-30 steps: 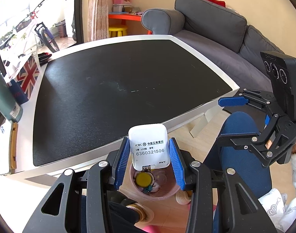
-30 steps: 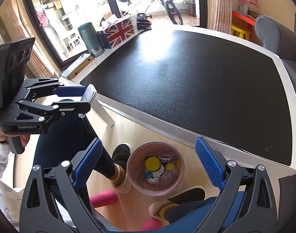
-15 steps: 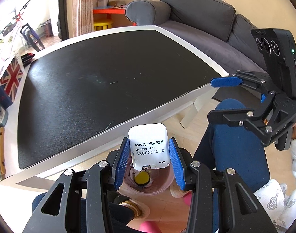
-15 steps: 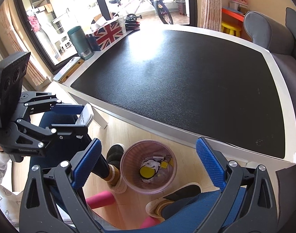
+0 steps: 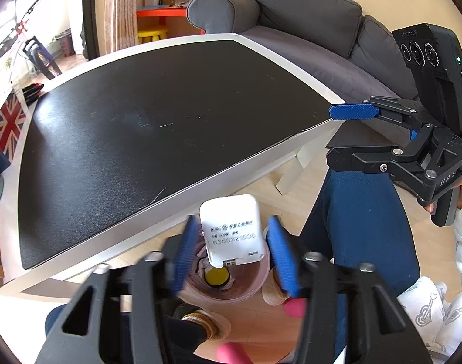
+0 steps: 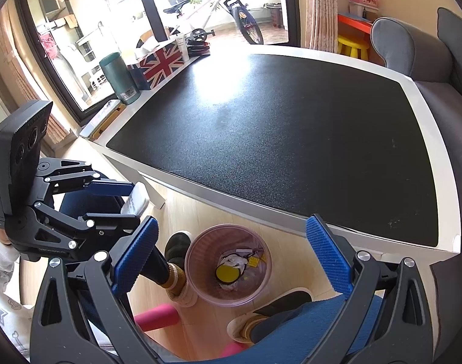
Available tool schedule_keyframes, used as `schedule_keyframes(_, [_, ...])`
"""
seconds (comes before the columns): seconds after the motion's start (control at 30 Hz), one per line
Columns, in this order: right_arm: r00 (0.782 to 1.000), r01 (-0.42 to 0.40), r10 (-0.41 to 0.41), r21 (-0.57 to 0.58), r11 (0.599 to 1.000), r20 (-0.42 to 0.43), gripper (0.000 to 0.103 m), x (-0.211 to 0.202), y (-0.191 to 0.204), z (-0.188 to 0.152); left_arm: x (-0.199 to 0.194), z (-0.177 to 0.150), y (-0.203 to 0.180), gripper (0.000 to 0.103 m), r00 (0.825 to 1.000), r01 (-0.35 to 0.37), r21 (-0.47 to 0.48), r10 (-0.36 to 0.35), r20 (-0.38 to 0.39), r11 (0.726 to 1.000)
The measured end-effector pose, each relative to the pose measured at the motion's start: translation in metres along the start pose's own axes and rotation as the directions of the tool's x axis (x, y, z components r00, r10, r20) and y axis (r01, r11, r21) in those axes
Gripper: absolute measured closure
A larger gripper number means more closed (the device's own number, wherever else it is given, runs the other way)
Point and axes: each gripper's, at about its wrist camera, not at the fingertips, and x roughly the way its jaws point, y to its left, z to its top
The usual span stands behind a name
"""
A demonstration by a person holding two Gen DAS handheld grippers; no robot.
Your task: Collect trash
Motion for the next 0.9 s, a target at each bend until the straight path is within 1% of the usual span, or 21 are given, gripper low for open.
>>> schedule_keyframes(0.03, [1.000, 0.001, -0.001, 0.001, 1.000, 0.001, 0.007, -0.001, 0.000, 0.000, -0.001, 0.000, 0.002, 0.010, 1.000, 0.004, -0.008, -0.004, 0.015, 1.000])
schedule_keyframes(0.07, [1.000, 0.001, -0.001, 0.002, 1.000, 0.002, 0.007, -0.001, -0.001, 0.000, -0.004, 0.000, 0.003, 0.008, 0.999, 0.003, -0.014, -0.003, 0.040, 1.000])
schedule_keyframes(0.5, [1.000, -0.001, 0.001, 0.003, 1.000, -0.004, 0.005, 0.001, 0.000, -0.001, -0.008, 0.001, 0.011, 0.007, 0.999, -0.030, -0.058, 0.032, 0.030, 0.998])
schedule_keyframes(0.7, [1.000, 0.000, 0.000, 0.002, 1.000, 0.001, 0.005, 0.001, 0.000, 0.001, -0.014, 0.002, 0.016, 0.007, 0.998, -0.038, -0.075, 0.042, 0.046, 0.996])
schedule_keyframes(0.9, [1.000, 0.008, -0.008, -0.002, 1.000, 0.020, 0.004, -0.002, 0.001, 0.010, -0.024, 0.008, 0.023, 0.007, 0.996, -0.046, -0.097, 0.053, 0.077, 0.994])
